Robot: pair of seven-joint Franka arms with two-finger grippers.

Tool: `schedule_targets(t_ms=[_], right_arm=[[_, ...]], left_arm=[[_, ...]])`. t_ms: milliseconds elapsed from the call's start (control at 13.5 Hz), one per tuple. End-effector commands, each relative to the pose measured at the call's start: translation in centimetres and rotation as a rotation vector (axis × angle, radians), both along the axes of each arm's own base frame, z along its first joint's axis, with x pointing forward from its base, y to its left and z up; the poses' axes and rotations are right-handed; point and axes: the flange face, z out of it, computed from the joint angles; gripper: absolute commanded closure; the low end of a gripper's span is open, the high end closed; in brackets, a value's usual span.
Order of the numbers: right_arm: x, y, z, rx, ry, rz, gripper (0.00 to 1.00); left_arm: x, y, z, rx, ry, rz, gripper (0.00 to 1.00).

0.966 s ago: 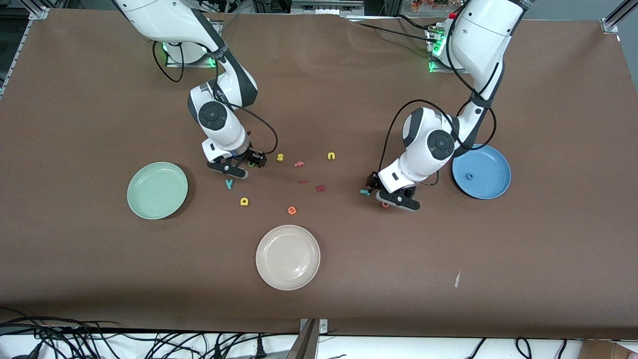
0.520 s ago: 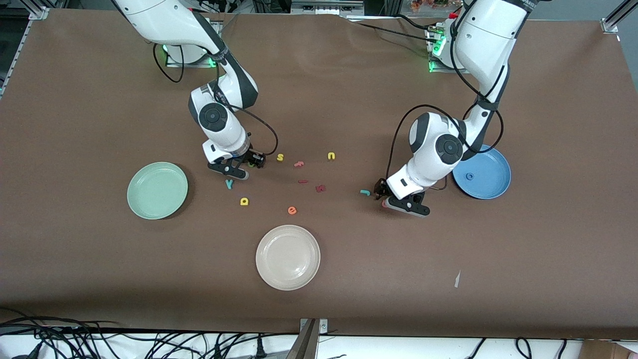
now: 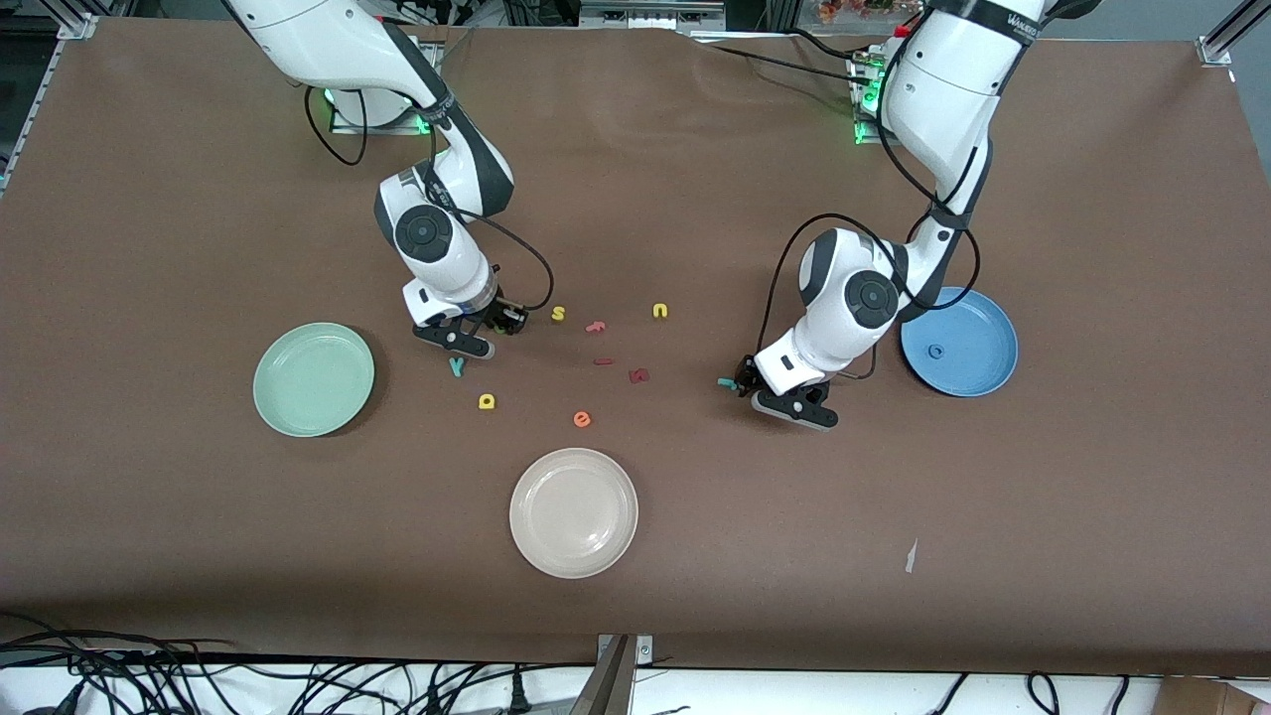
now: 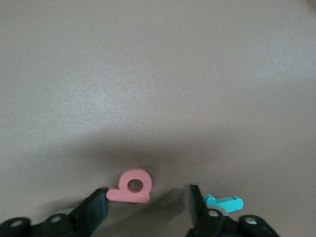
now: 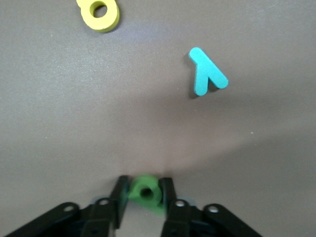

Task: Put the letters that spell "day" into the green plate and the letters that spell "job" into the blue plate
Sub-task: 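Grasp the green p with the right gripper while the left gripper grasps the b, then place the p on the green plate while the left gripper carries the b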

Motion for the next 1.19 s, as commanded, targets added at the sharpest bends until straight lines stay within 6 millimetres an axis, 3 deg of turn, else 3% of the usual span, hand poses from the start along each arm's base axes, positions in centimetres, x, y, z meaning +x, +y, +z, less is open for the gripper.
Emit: schedule_targets(t_ms=[0,223,372,520,595,818,1115], right_arm=[[0.3,0.4,-0.3,0.008,-0.006,-0.009,0.70],[1.3,0.7,0.9,0.004,0.003,0.000,0.73],[2.7,1.2,2.7,-0.018,0.043,0.010,0.73],[4.7,-0.4,4.7,-0.047,0.069,0.025,0.73],[5.2,-1.4,5.5,-0.062,0.090,0.055,0.73],[7.4,-6.9,7.6,-0.093,0.119,0.169,0.73],[9.7,-14.2,8.2,-0.113,0.117,0.307,0.73]], left_arm=[[0.6,0.0,-0.3,0.005,-0.010,-0.005,0.29],[1.4,1.5,0.1,0.025,-0.037,-0.051,0.27],[1.4,1.4,0.3,0.023,-0.041,-0.052,0.23],[1.4,1.3,0.3,0.023,-0.041,-0.054,0.23],[1.1,0.7,0.2,0.024,-0.040,-0.063,0.25],[0.7,-0.1,0.0,0.045,-0.043,-0.102,0.28],[0.8,0.2,-0.1,0.089,-0.058,-0.143,0.29]])
